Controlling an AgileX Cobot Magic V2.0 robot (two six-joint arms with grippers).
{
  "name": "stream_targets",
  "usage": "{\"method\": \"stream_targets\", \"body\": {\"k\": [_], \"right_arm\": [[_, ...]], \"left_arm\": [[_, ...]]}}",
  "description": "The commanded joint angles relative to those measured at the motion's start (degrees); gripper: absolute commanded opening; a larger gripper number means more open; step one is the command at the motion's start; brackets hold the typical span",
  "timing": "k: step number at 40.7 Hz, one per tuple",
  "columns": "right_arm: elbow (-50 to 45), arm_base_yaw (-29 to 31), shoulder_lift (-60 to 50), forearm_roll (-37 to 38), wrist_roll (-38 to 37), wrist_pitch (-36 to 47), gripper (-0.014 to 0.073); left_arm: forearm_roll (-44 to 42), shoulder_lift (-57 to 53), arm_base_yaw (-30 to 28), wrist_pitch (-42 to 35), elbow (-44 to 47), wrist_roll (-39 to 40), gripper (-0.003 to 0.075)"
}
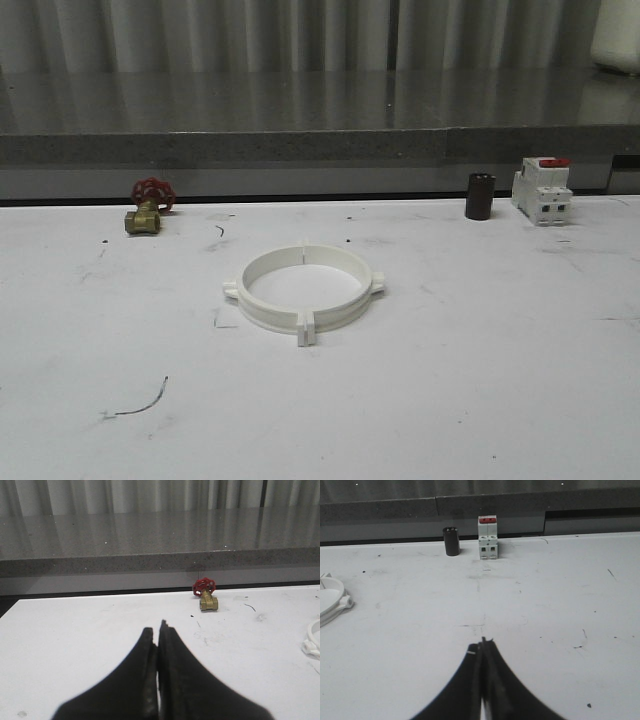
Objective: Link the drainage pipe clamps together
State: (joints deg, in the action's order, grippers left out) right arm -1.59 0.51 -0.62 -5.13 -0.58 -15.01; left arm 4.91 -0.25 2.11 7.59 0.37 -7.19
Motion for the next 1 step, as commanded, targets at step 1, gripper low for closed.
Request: {"method": "stream_targets", "body": {"k": [1], "right_arm": [[0.2,0.3,-0.9,-0.1,0.6,5.1,-0.0062]], "left_arm": [[0.2,-1.2,-0.1,-4.8,0.1,0.2,-0.002]]}}
